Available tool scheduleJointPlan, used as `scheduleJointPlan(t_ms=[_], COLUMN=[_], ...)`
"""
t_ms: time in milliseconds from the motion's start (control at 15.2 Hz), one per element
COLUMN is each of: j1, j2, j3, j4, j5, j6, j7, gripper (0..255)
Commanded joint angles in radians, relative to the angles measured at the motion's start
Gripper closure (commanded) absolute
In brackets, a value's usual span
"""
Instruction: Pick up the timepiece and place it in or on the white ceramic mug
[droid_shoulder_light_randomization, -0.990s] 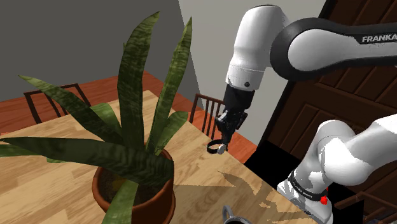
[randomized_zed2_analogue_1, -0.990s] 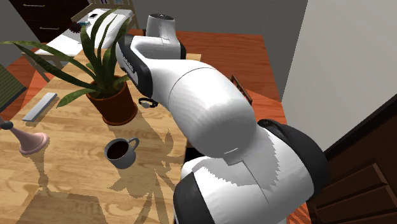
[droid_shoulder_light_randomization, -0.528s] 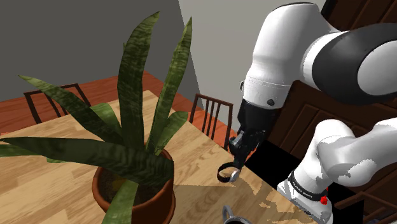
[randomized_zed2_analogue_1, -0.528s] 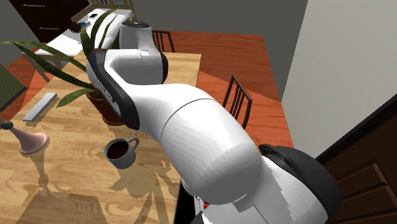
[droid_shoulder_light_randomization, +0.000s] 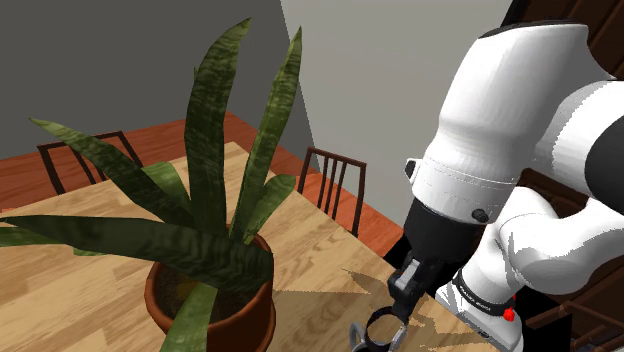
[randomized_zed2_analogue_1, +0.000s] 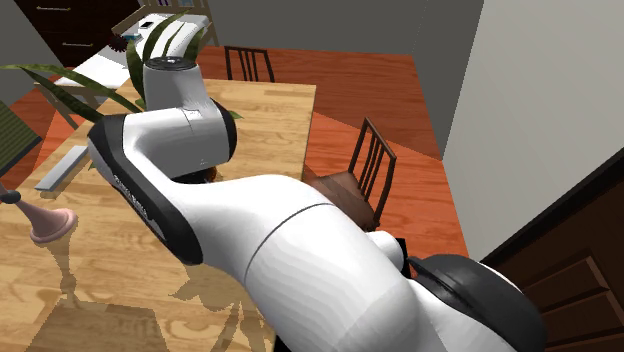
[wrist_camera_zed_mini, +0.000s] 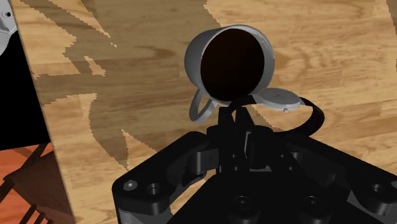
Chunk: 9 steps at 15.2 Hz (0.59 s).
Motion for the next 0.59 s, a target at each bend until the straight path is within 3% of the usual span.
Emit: scheduleJointPlan(t_ms=[0, 528], j1=[0.004, 0.016], j2=[0.001, 0.015], j3=[0.014, 0.060], j4=[-0.020, -0.111], j5=[0.012, 0.058], j6=[0.023, 0.125], j7=[-0.001, -0.030], gripper=[255, 255])
